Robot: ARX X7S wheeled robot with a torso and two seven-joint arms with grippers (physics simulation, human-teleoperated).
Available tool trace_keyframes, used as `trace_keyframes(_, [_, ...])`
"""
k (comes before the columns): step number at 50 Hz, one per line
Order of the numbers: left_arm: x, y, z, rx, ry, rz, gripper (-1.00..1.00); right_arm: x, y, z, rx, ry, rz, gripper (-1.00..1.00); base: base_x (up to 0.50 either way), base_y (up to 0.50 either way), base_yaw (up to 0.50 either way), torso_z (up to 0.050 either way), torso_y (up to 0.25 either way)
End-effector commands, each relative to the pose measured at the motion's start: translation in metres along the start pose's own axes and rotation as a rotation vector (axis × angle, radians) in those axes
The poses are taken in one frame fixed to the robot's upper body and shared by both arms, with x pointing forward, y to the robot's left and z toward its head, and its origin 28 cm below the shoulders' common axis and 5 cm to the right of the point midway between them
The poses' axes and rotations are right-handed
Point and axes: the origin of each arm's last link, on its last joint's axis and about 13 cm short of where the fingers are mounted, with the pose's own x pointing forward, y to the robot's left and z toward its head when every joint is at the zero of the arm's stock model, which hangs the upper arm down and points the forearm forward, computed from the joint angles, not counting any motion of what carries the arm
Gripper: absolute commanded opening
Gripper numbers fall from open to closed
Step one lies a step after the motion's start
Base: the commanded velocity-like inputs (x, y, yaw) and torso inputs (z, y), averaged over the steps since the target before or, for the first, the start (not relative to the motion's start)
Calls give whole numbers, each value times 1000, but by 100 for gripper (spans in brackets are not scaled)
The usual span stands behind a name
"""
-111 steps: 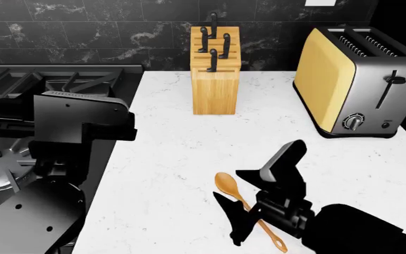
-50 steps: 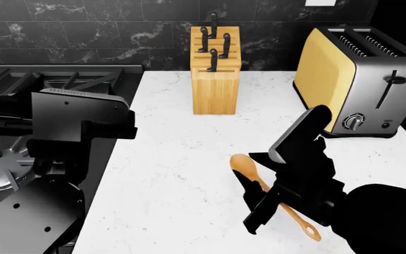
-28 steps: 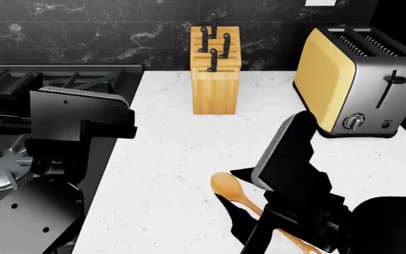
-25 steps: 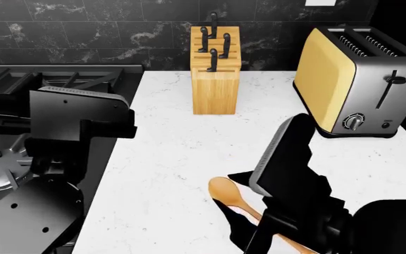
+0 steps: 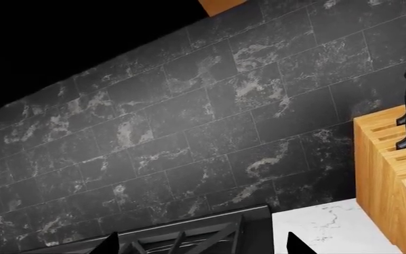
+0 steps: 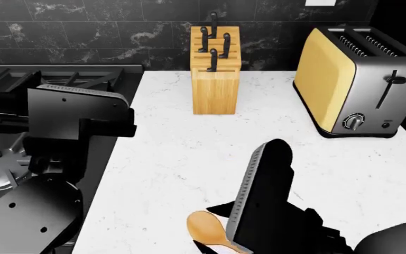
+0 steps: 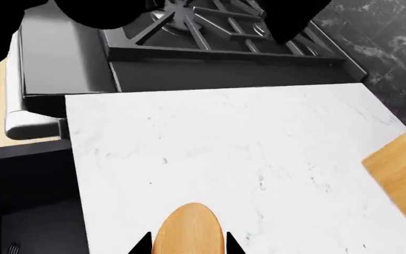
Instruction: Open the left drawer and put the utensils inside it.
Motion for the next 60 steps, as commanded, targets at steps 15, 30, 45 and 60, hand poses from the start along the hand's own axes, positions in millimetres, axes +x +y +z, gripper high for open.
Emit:
trace_keyframes(15, [-1,2,-1,-6,1,6,100,5,25,18,-109,32,142,-100,0,0,0,0,0])
trace_keyframes(30, [-1,3,-1,-7,0,8,100,8,32,19,-130,52,198,-100,0,0,0,0,0])
trace_keyframes(45, [-2,5,1,-8,-1,12,100,8,38,22,-144,71,244,-100,0,0,0,0,0])
trace_keyframes(60, [-2,4,0,-9,-2,10,100,7,37,21,-138,67,246,-100,0,0,0,0,0])
